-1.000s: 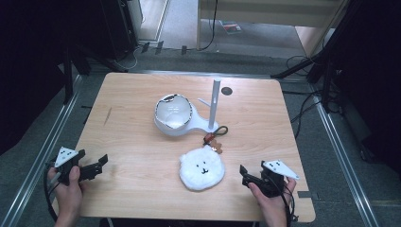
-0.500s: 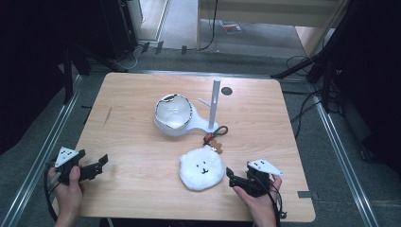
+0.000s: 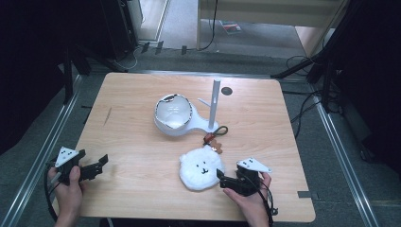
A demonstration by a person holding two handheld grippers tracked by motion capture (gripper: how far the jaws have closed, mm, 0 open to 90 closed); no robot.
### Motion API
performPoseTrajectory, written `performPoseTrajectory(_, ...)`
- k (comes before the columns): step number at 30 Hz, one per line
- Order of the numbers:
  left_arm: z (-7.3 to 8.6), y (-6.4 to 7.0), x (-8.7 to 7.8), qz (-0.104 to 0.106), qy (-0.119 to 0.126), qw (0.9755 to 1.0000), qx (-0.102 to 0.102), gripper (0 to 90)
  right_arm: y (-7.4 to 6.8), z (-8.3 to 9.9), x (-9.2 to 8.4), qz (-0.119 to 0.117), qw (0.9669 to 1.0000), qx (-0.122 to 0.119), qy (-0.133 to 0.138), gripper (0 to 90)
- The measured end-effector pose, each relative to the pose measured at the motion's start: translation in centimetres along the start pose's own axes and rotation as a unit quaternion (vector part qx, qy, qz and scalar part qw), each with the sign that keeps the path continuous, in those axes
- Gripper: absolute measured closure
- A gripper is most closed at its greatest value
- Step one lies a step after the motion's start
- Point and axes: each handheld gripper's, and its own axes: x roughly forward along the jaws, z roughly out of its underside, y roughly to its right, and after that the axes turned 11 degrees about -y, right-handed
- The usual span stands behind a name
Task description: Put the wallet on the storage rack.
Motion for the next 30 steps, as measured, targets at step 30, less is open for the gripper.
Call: performPoseTrajectory(30,0.0,0.0,0.0,0.000,-0.001,1.0000,0.001,7.0,-3.3,-0.5,3.7,-0.012,0.9976,-0.055,-0.039,28.5)
